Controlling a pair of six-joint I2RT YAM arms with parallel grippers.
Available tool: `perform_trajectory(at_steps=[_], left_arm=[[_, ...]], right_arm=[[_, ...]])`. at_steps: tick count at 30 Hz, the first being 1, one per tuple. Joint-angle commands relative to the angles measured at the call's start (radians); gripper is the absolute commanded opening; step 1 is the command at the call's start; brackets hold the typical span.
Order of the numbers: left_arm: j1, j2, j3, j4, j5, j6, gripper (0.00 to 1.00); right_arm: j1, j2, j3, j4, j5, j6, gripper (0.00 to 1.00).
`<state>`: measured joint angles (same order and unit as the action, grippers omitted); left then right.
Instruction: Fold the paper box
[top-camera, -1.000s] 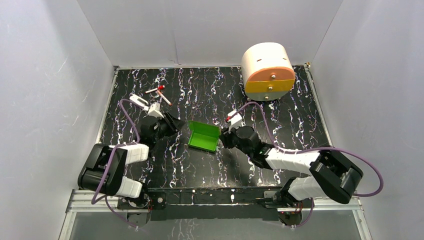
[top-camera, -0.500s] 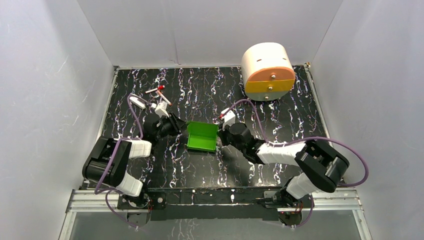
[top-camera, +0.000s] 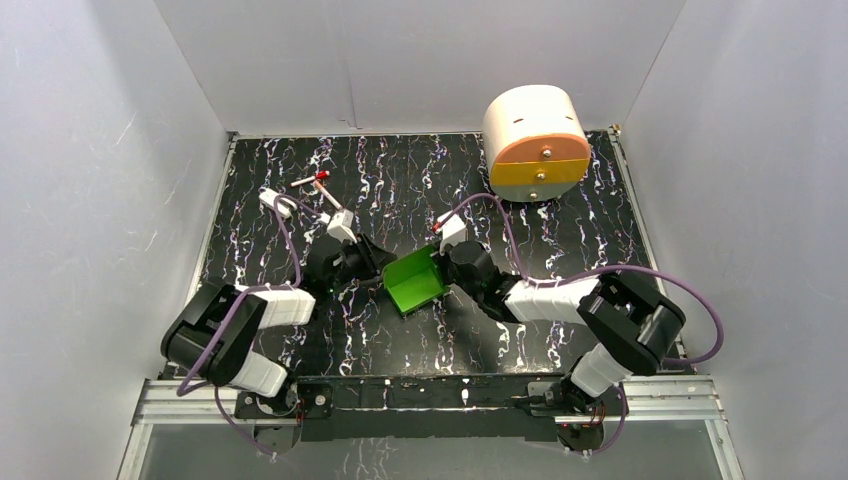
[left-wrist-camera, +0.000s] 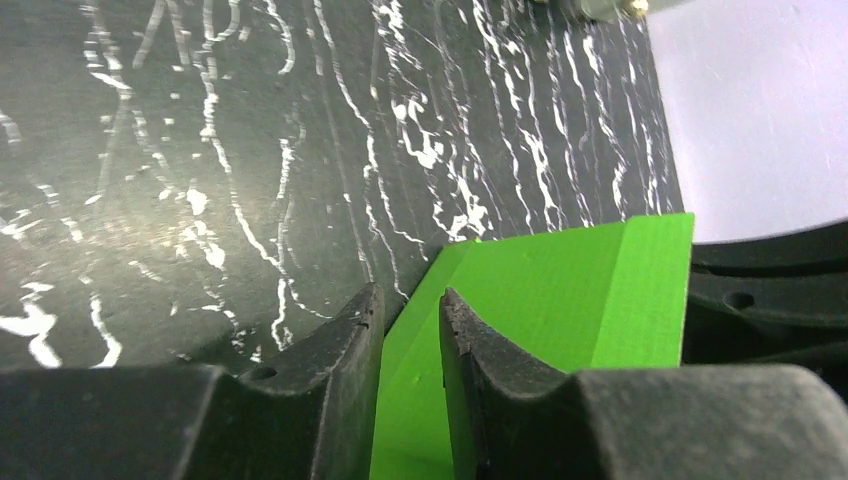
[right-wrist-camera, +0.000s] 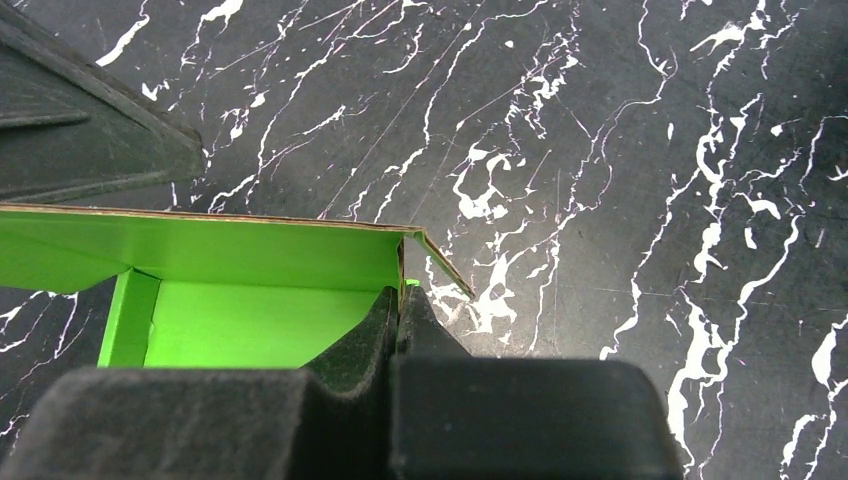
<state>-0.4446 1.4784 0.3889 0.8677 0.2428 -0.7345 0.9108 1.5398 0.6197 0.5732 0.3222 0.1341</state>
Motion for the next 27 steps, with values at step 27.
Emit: perform_trajectory(at_steps=[27], left_arm=[[0.012,-0.155,-0.035,0.089,-0.028,0.531,0.52]], right_arm=[[-0.010,-0.100,-0.051,0.005,0.053,-0.206,0.00]])
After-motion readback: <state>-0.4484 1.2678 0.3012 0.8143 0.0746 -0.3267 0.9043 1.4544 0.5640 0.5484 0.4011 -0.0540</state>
